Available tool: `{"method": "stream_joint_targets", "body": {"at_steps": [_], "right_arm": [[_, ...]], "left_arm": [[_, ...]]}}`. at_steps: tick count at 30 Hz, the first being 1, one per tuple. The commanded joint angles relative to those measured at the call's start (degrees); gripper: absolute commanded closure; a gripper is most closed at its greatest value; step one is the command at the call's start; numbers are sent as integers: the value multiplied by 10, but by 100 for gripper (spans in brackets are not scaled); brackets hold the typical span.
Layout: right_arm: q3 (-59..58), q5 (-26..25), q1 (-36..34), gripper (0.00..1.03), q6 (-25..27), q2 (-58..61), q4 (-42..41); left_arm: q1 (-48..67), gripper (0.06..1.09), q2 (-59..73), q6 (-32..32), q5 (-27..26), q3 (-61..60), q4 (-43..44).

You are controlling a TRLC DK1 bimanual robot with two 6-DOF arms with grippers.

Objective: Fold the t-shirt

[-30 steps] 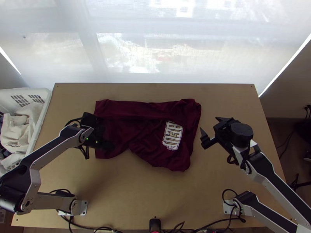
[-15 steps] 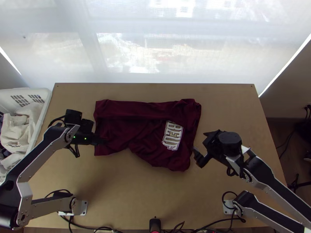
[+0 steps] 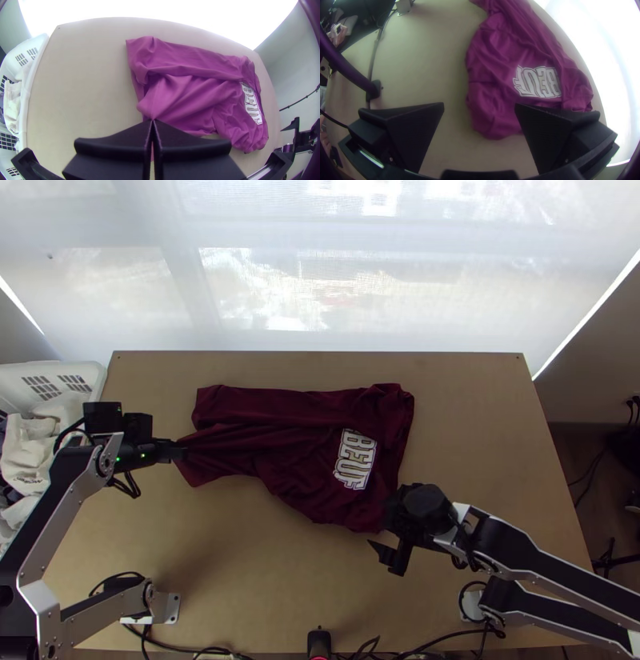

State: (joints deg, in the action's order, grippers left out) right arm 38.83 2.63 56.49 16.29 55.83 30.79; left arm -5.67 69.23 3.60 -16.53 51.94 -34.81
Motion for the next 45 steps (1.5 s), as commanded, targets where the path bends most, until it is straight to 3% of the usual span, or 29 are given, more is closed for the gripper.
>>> {"method": "stream_joint_targets", "body": {"at_steps": [1, 13, 19, 22, 26, 33, 36, 45], "right_arm": [[5, 14, 68, 5, -6, 49, -18], [-23, 16, 67, 16, -5, 121, -114], [-46, 16, 28, 16, 5, 159, -152], [-53, 16, 8, 24, 9, 174, -168], [-67, 15, -3, 26, 8, 182, -190], [-61, 12, -49, 80, 25, 175, -230], [-47, 12, -82, 98, 28, 167, -231], [21, 12, -185, 100, 56, 148, -243]], "left_arm": [[-29, 105, -12, -8, -3, -4, 15], [-29, 105, -31, -10, -3, -33, 24], [-28, 105, -31, -7, -4, -34, 25], [-28, 105, -29, -6, -6, -34, 28], [-28, 105, -26, -6, -8, -32, 29], [-29, 105, -27, 4, -9, -30, 28], [-29, 105, -31, 5, -9, -31, 27], [-29, 105, -47, 7, -16, -50, 25]]}}
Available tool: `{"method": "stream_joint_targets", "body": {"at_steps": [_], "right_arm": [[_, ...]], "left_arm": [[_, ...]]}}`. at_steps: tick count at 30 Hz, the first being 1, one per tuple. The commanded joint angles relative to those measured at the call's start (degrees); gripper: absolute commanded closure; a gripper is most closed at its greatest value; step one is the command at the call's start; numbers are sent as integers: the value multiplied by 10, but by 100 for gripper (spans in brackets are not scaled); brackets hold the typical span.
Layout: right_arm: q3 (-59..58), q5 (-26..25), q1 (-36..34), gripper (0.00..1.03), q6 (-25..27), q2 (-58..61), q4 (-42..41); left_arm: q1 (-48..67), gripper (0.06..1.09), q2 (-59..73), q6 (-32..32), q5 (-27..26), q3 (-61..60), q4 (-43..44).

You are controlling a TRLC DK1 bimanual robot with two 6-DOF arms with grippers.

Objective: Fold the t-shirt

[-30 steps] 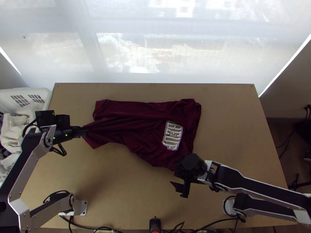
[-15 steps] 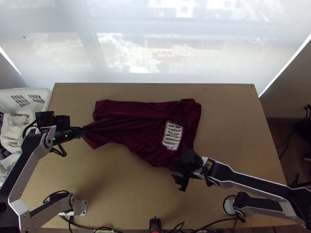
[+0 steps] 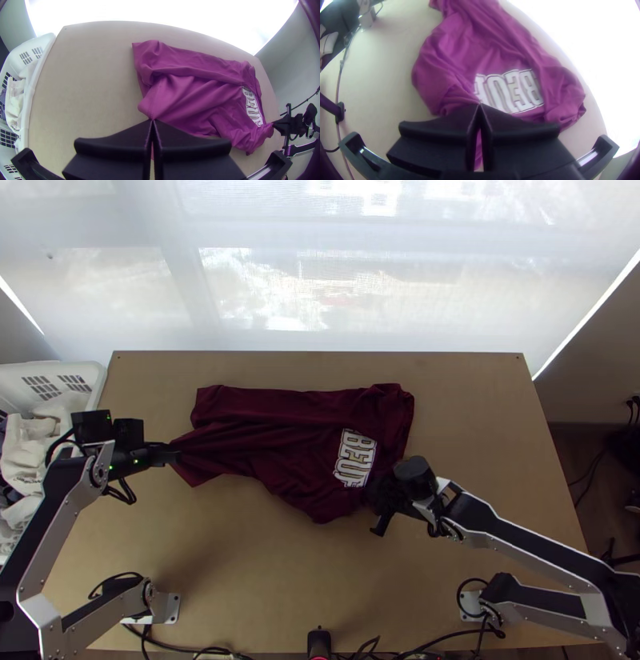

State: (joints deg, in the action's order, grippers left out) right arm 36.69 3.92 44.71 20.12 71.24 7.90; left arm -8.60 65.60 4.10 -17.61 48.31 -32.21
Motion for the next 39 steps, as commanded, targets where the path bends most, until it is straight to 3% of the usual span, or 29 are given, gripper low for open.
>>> {"method": "stream_joint_targets", "body": {"at_steps": [1, 10, 20, 27, 28, 32, 35, 39], "right_arm": [[49, -1, -74, 100, 19, -2, -15], [101, 0, -146, 100, 33, 98, -77], [186, -1, -149, 100, 29, 255, -160], [225, -9, -156, 100, 13, 321, -169], [226, -11, -156, 93, 4, 324, -169], [210, -18, -152, 45, -25, 294, -169], [170, -30, -141, 17, -28, 231, -160], [99, -48, -122, 12, -18, 132, -143]], "left_arm": [[1, 105, -13, 2, -5, -16, -1], [2, 105, -29, 2, -5, -41, -1], [13, 105, -42, -3, -5, -70, 2], [26, 105, -44, -15, -5, -75, 3], [28, 105, -44, -16, -5, -76, 3], [33, 105, -46, -23, -5, -77, 4], [33, 105, -52, -24, -5, -79, 4], [35, 105, -60, -27, -5, -89, 5]]}}
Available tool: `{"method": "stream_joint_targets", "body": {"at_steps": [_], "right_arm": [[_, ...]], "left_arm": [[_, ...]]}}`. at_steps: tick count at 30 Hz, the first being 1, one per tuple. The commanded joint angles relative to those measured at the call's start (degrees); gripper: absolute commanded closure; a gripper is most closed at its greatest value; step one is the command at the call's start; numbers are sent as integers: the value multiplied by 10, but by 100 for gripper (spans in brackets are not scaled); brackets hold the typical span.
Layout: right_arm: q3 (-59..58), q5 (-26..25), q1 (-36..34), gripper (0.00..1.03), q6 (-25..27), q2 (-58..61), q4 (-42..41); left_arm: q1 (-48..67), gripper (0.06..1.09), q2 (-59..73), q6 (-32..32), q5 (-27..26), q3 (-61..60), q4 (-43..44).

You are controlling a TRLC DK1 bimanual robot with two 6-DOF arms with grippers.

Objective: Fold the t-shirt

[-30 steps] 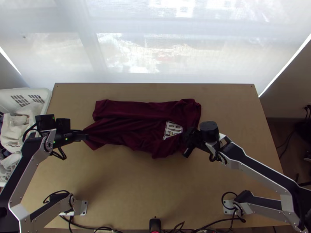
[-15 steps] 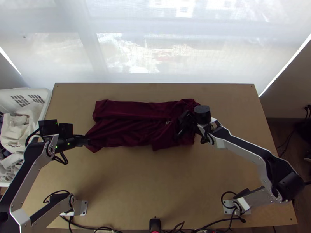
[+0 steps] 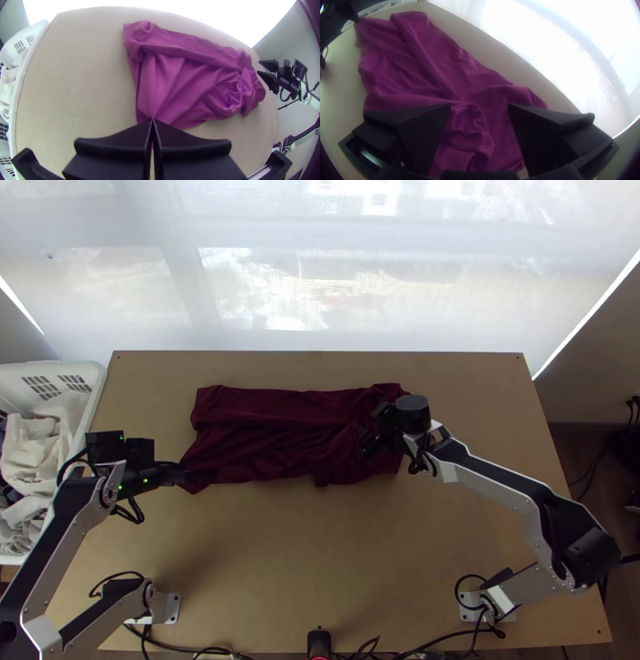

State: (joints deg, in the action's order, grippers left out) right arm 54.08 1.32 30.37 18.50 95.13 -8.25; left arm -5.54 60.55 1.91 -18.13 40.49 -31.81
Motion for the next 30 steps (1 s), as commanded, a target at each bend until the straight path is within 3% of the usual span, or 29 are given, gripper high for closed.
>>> {"method": "stream_joint_targets", "body": {"at_steps": [1, 9, 21, 30], "right_arm": [[-93, -26, 28, 12, -2, -130, 26], [-190, -32, 80, 13, -8, -218, 69], [-201, -32, 133, 16, -10, -188, 62], [-199, -32, 133, 16, -12, -164, 59]], "left_arm": [[5, 105, -11, -9, 0, -14, 2], [11, 105, -13, -17, 0, -18, 11], [11, 105, -13, -17, 1, -23, 14], [11, 105, -4, -18, 1, -21, 28]]}}
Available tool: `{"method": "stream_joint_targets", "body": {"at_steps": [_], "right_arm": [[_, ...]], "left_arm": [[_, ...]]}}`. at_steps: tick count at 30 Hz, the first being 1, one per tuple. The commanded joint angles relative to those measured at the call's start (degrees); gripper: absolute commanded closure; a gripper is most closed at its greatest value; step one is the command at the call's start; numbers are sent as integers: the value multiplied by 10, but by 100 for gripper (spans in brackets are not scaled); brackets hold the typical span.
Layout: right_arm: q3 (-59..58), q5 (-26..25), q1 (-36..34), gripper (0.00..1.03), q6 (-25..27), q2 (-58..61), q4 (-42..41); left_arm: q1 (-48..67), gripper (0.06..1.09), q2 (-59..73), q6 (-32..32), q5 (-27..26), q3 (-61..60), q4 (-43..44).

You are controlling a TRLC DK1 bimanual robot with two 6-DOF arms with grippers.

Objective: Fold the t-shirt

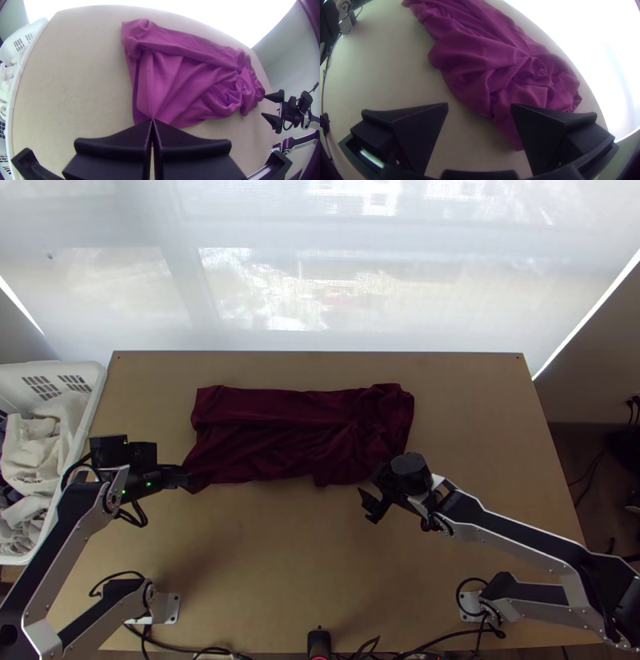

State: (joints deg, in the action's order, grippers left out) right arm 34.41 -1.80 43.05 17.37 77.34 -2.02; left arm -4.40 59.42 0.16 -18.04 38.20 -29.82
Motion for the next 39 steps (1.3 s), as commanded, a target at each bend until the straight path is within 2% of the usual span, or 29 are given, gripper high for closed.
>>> {"method": "stream_joint_targets", "body": {"at_steps": [1, 7, 13, 17, 18, 21, 23, 29, 34, 39], "right_arm": [[-4, 0, 7, 16, -1, 16, -9], [7, 0, 9, 16, 0, 47, -37], [40, 0, 12, 24, 5, 88, -40], [52, 0, 13, 25, 6, 105, -40], [54, 0, 14, 30, 6, 106, -40], [55, 0, 16, 35, 7, 111, -40], [56, 0, 16, 42, 12, 113, -40], [56, 6, 17, 68, 17, 115, -37], [49, 15, 14, 92, 22, 105, -31], [38, 16, 0, 99, 28, 60, 0]], "left_arm": [[0, 105, 7, -1, -1, 2, 10], [1, 105, 13, -1, -1, 1, 17], [0, 105, 18, 5, 0, 1, 20], [-5, 105, 18, 8, 0, 1, 20], [-7, 105, 18, 9, 0, 0, 20], [-9, 105, 19, 12, 0, -4, 21], [-9, 105, 20, 12, 0, -5, 22], [-9, 105, 23, 9, -1, -4, 27], [-9, 105, 22, 8, -1, -2, 27], [-8, 105, 11, 5, -1, 4, 21]]}}
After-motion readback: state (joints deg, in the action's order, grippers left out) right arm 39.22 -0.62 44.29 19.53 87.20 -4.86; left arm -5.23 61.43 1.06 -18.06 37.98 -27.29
